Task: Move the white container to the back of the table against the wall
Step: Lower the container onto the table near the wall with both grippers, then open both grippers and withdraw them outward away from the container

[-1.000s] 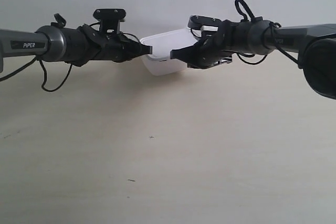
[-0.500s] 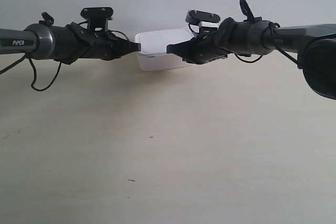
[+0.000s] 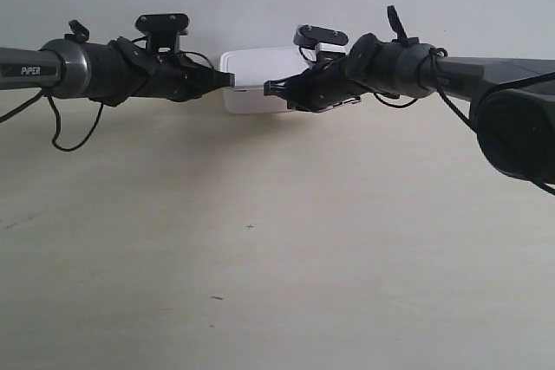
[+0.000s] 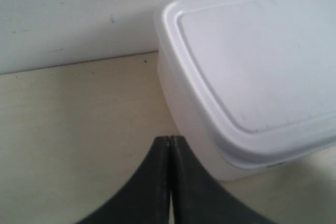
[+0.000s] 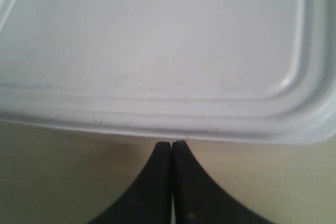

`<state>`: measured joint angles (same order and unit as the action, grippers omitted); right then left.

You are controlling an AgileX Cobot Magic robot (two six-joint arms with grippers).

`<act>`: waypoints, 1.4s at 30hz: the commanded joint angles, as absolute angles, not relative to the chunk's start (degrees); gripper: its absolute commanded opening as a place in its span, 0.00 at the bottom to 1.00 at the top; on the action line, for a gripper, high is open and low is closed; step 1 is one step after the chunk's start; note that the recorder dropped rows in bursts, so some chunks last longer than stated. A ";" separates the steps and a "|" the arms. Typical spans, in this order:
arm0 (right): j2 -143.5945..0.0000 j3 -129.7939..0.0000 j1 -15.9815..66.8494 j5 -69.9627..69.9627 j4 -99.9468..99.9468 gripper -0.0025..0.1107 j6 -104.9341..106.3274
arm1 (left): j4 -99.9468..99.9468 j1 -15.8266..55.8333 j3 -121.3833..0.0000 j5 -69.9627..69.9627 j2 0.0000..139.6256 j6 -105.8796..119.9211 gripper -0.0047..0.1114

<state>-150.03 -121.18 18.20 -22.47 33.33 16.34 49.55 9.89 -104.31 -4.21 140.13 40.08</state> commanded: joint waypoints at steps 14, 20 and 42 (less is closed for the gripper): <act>-146.00 -122.37 17.55 -29.12 27.05 0.02 17.24 | 49.99 9.81 -104.31 -6.49 138.20 40.13 0.04; -144.61 -122.26 17.55 -38.13 21.75 0.02 14.33 | 49.99 9.81 -99.83 -6.38 134.31 40.13 0.04; -108.81 -79.16 17.19 -28.37 14.98 0.02 12.38 | 49.99 9.81 -64.53 2.38 100.57 39.74 0.04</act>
<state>-116.18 -87.04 17.43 -33.65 15.28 12.49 49.55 9.89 -68.87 0.42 106.12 40.08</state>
